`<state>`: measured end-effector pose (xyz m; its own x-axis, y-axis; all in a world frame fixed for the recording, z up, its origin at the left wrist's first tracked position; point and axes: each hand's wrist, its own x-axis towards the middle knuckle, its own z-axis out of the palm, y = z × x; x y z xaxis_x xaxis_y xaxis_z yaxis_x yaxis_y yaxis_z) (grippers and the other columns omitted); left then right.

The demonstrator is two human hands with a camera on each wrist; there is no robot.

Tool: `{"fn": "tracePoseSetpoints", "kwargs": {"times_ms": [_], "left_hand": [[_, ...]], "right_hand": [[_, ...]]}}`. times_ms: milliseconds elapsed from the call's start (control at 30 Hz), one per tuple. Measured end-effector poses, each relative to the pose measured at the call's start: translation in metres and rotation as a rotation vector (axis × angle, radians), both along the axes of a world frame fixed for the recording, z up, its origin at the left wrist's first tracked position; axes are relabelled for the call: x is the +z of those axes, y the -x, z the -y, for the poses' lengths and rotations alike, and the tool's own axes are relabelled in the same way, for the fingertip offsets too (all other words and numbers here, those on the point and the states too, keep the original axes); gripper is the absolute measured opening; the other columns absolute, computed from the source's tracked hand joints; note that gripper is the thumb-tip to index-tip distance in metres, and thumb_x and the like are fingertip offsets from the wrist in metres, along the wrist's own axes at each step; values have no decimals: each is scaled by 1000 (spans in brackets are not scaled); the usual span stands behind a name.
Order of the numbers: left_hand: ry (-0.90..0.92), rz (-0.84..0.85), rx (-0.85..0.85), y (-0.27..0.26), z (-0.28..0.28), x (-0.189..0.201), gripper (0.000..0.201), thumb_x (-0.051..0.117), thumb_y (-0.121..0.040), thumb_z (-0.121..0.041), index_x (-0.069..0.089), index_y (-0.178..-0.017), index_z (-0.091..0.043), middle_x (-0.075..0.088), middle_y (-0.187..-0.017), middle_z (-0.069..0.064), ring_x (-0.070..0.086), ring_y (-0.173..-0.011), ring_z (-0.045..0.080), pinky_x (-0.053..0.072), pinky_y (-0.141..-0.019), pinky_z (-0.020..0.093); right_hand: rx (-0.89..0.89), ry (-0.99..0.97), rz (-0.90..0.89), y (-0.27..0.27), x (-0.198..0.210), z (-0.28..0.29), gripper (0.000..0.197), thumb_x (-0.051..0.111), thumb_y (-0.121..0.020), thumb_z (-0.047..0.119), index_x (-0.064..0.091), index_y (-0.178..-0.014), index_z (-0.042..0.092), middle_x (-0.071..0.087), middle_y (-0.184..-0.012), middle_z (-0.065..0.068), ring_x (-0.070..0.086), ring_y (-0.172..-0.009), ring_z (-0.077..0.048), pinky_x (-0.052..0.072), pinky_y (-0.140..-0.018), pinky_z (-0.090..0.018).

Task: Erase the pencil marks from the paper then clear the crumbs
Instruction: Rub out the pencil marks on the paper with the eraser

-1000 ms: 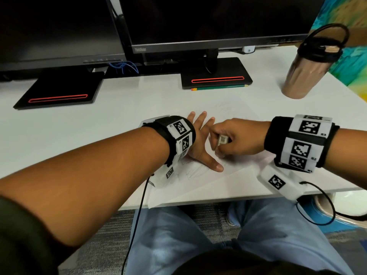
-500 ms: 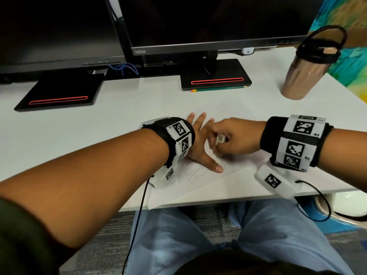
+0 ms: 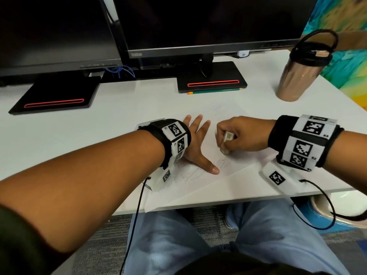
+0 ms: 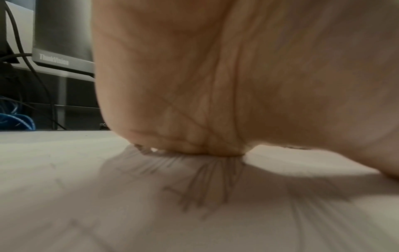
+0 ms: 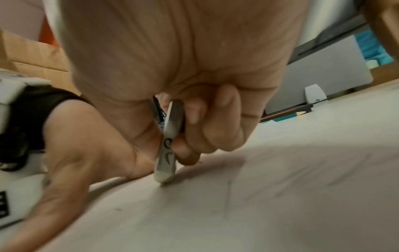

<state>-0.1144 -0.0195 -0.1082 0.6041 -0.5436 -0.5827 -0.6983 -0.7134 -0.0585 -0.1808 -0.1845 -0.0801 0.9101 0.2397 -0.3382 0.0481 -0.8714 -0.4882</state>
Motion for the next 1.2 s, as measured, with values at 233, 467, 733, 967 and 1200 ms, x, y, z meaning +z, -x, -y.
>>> {"fn": "tracePoseSetpoints", "kwargs": {"times_ms": [233, 467, 733, 967, 1200], "left_hand": [[97, -16, -11, 2, 4, 10, 150, 61, -52, -93, -30, -151, -27, -40, -156, 2, -35, -144, 28, -11, -119, 57], [22, -22, -39, 0, 18, -2, 144, 59, -54, -94, -31, -149, -34, -39, -156, 2, -33, -145, 33, -5, -118, 63], [-15, -11, -53, 1, 23, -3, 137, 57, -58, -93, -26, -150, -35, -40, -156, 7, -33, -144, 36, -4, -119, 62], [-3, -10, -53, 0, 22, -4, 135, 57, -58, -93, -23, -151, -37, -40, -156, 7, -33, -144, 36, -5, -119, 62], [-20, 2, -63, 1, 23, -2, 133, 55, -59, -93, -20, -153, -37, -40, -156, 8, -32, -145, 36, -2, -119, 62]], "right_hand": [[-158, 26, 223, -8, 21, 18, 5, 68, -83, 20, 63, -84, 22, 67, -89, 8, 61, -83, -14, 49, -74, -31], [-122, 53, 108, -12, 4, 7, 7, 68, -82, 23, 61, -84, 22, 69, -97, 2, 63, -93, -19, 53, -85, -42], [-55, 63, 118, -9, -1, -4, 5, 64, -84, 18, 61, -88, 19, 68, -96, 2, 62, -93, -18, 52, -88, -41], [-36, 52, 51, -9, 2, -6, 4, 65, -84, 20, 62, -85, 22, 68, -93, 8, 63, -92, -14, 52, -88, -39], [19, 49, 52, -5, -1, -8, 7, 65, -82, 17, 61, -85, 21, 68, -92, 6, 63, -89, -14, 53, -85, -38]]}}
